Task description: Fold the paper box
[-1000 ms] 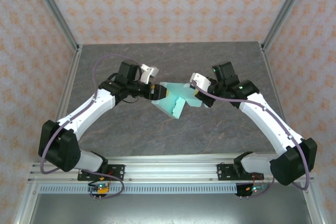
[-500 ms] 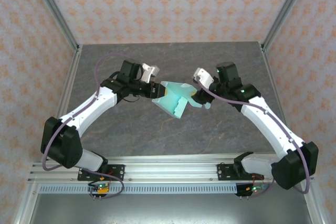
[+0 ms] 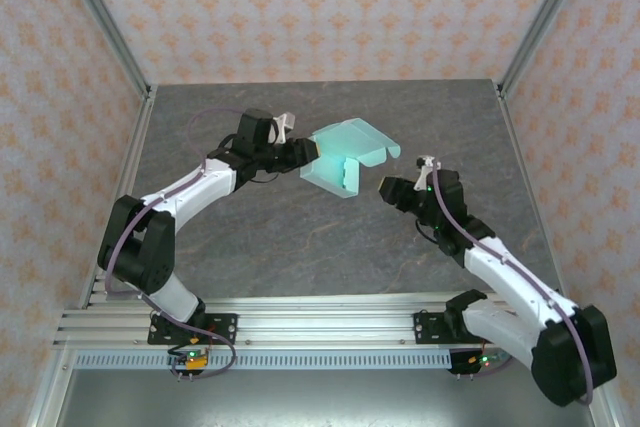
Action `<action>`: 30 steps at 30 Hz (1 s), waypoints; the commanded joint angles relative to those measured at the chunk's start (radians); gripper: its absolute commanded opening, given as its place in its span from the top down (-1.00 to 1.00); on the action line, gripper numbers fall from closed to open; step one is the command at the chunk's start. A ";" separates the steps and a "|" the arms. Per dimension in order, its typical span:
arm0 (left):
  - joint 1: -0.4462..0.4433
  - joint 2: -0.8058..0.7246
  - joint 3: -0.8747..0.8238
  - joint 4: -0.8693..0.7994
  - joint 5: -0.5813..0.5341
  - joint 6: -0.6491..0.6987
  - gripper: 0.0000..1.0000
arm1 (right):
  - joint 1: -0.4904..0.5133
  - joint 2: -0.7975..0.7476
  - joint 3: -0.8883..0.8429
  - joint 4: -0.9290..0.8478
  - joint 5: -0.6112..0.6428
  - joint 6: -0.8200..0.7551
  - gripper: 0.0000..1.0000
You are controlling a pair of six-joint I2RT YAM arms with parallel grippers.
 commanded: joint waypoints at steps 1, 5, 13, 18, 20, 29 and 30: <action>-0.009 -0.027 0.003 0.082 0.003 -0.030 0.18 | 0.023 0.090 0.050 0.058 -0.139 0.154 -0.10; -0.009 -0.006 -0.006 0.135 0.040 -0.100 0.18 | 0.019 0.237 0.104 0.141 -0.174 0.300 -0.06; -0.022 0.004 -0.014 0.172 0.076 -0.128 0.18 | 0.013 0.460 0.301 0.057 -0.143 0.318 0.16; -0.025 -0.014 -0.028 0.201 0.081 -0.132 0.19 | 0.011 0.516 0.368 -0.020 -0.143 0.262 0.22; -0.026 -0.021 -0.041 0.225 0.079 -0.146 0.19 | 0.012 0.534 0.390 -0.039 -0.139 0.240 0.32; -0.060 0.002 -0.020 0.255 0.067 -0.154 0.20 | 0.083 0.593 0.544 -0.273 0.104 0.073 0.40; -0.066 0.002 -0.014 0.252 0.062 -0.152 0.20 | 0.091 0.604 0.554 -0.286 0.130 0.059 0.40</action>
